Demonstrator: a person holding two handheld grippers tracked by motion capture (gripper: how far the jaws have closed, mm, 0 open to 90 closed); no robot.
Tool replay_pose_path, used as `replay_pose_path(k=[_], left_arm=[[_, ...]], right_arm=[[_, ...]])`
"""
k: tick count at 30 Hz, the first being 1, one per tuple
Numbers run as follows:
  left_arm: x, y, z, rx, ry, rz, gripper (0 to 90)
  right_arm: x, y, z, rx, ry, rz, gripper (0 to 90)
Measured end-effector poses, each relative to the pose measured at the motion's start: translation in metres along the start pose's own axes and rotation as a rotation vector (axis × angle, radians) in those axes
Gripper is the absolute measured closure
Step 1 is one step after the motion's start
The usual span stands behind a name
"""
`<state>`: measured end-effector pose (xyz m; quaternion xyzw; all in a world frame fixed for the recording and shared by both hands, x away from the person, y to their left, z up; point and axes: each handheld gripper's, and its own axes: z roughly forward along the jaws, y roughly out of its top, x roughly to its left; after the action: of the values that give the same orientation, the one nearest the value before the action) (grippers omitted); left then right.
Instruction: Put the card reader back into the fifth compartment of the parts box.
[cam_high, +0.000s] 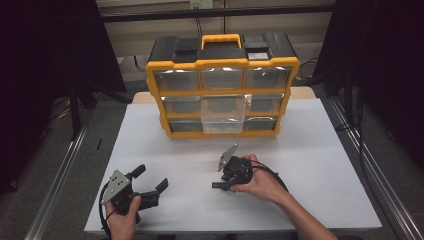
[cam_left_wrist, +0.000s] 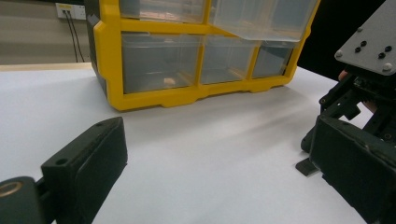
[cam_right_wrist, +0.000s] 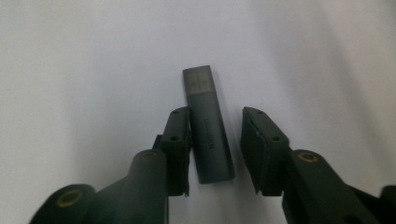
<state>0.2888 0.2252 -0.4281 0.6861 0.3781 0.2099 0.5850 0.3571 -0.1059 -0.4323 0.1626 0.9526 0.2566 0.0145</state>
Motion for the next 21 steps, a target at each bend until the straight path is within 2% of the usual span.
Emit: replay_pose_path(k=[9,21], left_arm=[[-0.0001,0.0002,0.0004,0.000,0.000,-0.001,4.3],[0.0009,0.0002,0.0002,0.003,-0.002,0.002,4.3]], right_arm=[[0.0009,0.0010,-0.0001,0.009,0.009,0.012,73.4],[0.0014,0.0011,-0.0007,0.002,0.004,0.023,73.7]])
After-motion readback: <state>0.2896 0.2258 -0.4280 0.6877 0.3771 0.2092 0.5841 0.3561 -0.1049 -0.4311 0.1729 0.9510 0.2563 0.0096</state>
